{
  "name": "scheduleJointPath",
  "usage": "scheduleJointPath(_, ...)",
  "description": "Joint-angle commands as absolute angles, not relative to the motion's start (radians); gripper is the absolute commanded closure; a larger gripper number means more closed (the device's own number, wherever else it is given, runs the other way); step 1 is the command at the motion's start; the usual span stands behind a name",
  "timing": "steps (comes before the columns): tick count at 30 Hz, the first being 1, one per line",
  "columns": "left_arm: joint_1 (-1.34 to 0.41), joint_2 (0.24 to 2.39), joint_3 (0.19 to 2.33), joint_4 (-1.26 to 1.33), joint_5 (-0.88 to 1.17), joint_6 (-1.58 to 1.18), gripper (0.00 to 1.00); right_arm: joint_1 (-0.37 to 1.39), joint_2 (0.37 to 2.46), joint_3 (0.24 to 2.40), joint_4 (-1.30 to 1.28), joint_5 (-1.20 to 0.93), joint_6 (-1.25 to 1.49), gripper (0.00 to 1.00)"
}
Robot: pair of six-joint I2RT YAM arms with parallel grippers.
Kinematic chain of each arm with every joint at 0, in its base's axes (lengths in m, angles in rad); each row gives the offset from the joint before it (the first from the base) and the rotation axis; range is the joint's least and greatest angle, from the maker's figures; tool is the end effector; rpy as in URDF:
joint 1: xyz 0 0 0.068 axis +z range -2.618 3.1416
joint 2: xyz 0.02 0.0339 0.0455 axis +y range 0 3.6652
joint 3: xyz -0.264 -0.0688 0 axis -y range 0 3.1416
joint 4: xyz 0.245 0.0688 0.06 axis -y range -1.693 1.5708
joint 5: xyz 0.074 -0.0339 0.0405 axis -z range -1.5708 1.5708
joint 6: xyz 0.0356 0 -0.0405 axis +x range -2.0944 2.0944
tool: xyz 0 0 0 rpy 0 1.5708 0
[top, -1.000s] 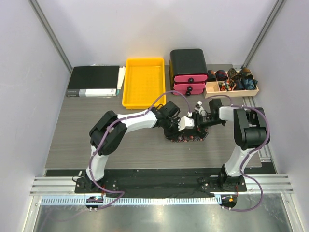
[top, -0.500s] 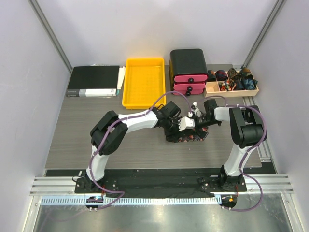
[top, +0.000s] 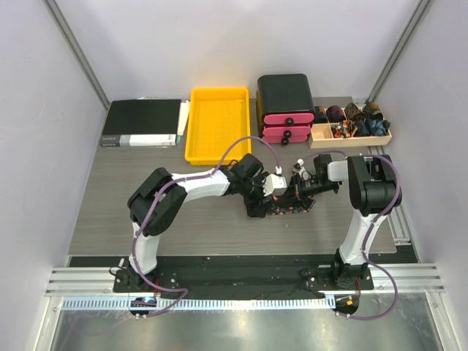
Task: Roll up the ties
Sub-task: Roll the tie at the center of the board.
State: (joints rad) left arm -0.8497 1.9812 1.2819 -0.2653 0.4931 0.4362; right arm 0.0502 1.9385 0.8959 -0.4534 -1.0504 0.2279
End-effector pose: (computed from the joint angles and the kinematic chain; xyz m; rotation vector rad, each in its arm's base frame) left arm 0.2590 -0.3202 0.1572 1.6823 1.9123 -0.7884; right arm 0.2951 0.0458 0.0870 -0.1781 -2.6481 -1.5366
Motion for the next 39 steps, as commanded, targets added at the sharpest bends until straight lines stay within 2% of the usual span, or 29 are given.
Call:
scheduleJointPath(1,-0.850,1.947,1.279,-0.129,0.545,0.388,0.16,0.052,1.999,0.899,-0.449,-0.802,0.166,0.99)
scheduleJointPath(12,-0.873,2.002,1.347,-0.153,0.552,0.469,0.19,0.051,2.016,0.917,-0.477,-0.790,0.149,0.99)
scheduleJointPath(18,-0.874,2.003,1.304,-0.163,0.558,0.486,0.21,0.048,1.997,0.920,-0.485,-0.762,0.146,0.99)
scheduleJointPath(22,-0.873,2.023,1.304,-0.158,0.549,0.474,0.31,0.048,1.991,0.931,-0.486,-0.764,0.149,0.99)
scheduleJointPath(23,-0.874,2.032,1.315,-0.163,0.542,0.465,0.42,0.048,1.988,0.933,-0.491,-0.781,0.147,0.99)
scheduleJointPath(26,-0.876,2.063,1.373,-0.276,0.486,0.475,0.66,0.049,1.948,0.940,-0.503,-0.804,0.137,0.87)
scheduleJointPath(27,-0.874,2.059,1.370,-0.328,0.473,0.503,0.69,0.048,1.933,0.943,-0.505,-0.813,0.130,0.77)
scheduleJointPath(28,-0.874,2.053,1.365,-0.351,0.462,0.518,0.73,0.049,1.918,0.946,-0.509,-0.821,0.130,0.72)
scheduleJointPath(30,-0.876,2.033,1.345,-0.409,0.416,0.537,0.75,0.046,1.881,0.959,-0.512,-0.845,0.133,0.64)
scheduleJointPath(37,-0.877,2.045,1.374,-0.543,0.315,0.479,0.75,0.051,1.807,0.968,-0.517,-0.948,0.169,0.50)
scheduleJointPath(39,-0.877,2.054,1.394,-0.552,0.298,0.468,0.75,0.055,1.799,0.954,-0.508,-0.960,0.179,0.48)
